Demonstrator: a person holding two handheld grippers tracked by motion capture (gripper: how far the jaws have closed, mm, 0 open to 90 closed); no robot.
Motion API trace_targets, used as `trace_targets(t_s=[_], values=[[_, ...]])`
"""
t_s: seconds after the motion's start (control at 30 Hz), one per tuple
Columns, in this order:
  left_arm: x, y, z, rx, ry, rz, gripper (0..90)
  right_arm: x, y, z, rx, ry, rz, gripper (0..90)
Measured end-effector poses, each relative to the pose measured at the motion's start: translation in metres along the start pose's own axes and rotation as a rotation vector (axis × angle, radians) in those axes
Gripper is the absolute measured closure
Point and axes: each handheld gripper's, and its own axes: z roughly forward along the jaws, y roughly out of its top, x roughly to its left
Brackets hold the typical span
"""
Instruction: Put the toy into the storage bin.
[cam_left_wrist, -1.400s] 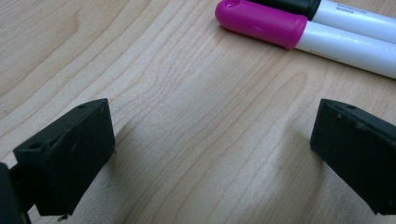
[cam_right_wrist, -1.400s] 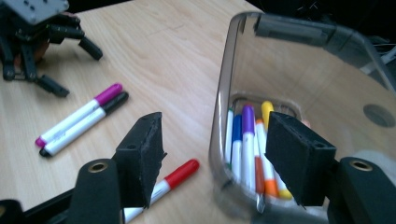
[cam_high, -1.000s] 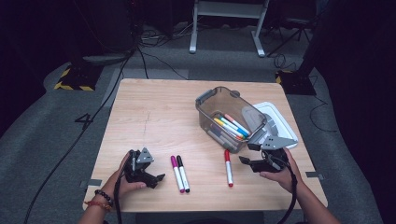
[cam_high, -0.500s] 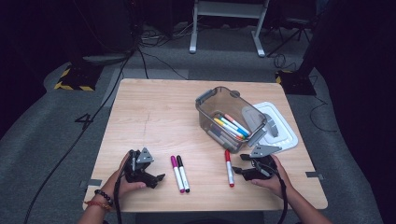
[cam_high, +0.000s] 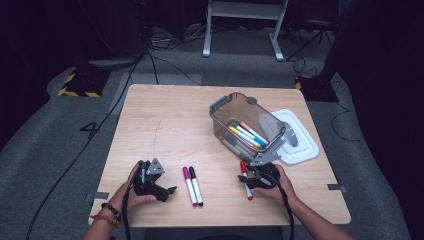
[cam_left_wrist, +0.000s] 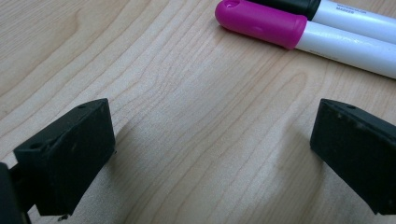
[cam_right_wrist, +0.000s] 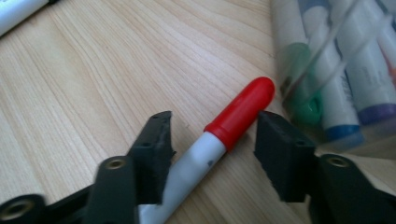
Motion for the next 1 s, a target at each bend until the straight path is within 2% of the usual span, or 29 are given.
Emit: trace_targets(t_s=[0.1, 0.17, 0.2, 0.33, 0.47, 0.63, 0.77, 1.0], values=[[0.0, 0.0, 0.0, 0.0, -0.001, 0.0, 0.1, 0.003, 0.001, 0.0, -0.005, 0.011, -0.01, 62.5], [0.0, 0.0, 0.0, 0.0, 0.0, 0.001, 0.1, 0.006, 0.0, 0.0, -0.015, 0.032, -0.038, 71.5], [0.0, 0.0, 0.0, 0.0, -0.001, 0.002, 0.1, 0.008, 0.0, 0.0, -0.015, 0.043, -0.055, 73.1], [0.0, 0.0, 0.0, 0.0, 0.001, 0.001, 0.2, 0.017, 0.0, -0.001, -0.008, 0.103, -0.127, 73.9], [0.0, 0.0, 0.0, 0.0, 0.001, -0.001, 0.3, 0.024, -0.001, -0.003, -0.013, 0.114, -0.171, 74.1], [0.0, 0.0, 0.0, 0.0, 0.001, 0.001, 0.3, 0.025, 0.001, -0.012, -0.045, 0.122, -0.179, 77.1], [0.0, 0.0, 0.0, 0.0, 0.001, 0.002, 0.3, 0.023, -0.001, -0.007, -0.012, 0.135, -0.186, 77.0], [0.0, 0.0, 0.0, -0.001, -0.001, 0.003, 0.3, 0.02, 0.0, -0.003, -0.019, 0.136, -0.161, 76.6]])
